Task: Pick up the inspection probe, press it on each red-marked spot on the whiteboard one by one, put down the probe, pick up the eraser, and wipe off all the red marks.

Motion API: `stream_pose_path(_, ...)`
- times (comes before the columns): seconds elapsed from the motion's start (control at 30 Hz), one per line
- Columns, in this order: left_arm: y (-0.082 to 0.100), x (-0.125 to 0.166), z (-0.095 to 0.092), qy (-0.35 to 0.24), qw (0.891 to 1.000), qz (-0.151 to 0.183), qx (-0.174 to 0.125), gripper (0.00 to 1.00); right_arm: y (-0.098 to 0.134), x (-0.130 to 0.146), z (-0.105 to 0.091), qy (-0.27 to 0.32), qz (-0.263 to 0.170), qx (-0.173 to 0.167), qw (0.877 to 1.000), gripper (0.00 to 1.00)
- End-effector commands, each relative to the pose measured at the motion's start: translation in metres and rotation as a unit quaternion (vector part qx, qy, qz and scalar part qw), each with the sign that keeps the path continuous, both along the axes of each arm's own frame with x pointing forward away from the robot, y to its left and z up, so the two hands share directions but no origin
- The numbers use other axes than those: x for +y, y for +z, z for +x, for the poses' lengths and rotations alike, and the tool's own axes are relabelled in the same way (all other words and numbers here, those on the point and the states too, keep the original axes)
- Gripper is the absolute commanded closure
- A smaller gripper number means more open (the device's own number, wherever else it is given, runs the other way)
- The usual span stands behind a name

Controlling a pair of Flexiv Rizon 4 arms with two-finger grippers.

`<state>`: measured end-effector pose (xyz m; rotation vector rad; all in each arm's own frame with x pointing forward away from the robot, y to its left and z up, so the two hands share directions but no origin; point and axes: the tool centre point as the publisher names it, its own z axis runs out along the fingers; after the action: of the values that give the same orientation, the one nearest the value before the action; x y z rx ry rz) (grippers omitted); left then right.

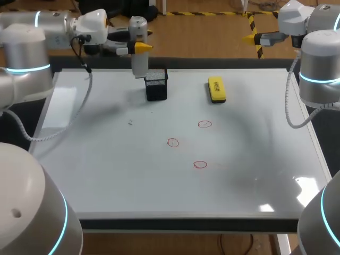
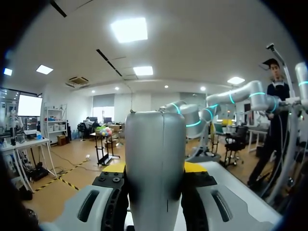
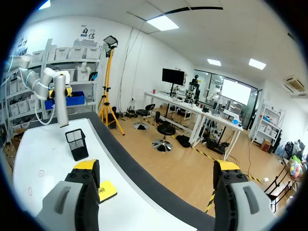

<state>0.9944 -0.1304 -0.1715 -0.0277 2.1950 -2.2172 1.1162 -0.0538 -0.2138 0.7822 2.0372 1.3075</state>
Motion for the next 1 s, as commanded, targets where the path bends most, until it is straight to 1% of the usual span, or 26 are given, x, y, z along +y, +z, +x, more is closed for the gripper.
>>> stream_pose_path(0.03,0.001,0.008,-0.014,0.017,1.000,0.002,0.000,1.00,0.000,0.000,0.000,0.001,0.000,0.000,1.000,0.00)
stream_pose_path(0.4,-0.015,0.016,-0.035,0.021,1.000,-0.002,0.005,1.00,0.000,0.000,0.000,0.001,0.000,0.000,1.000,0.00)
stream_pose_path(0.67,-0.026,0.020,-0.048,0.019,1.000,-0.006,-0.002,1.00,0.000,0.000,0.000,0.001,0.000,0.000,1.000,0.00)
stream_pose_path(0.87,-0.041,0.023,-0.053,0.023,1.000,-0.013,0.001,1.00,0.000,0.000,0.000,0.001,0.000,0.000,1.000,0.00)
stream_pose_path(1.0,-0.046,0.022,-0.054,0.022,1.000,-0.015,-0.001,1.00,0.000,0.000,0.000,0.001,0.000,0.000,1.000,0.00)
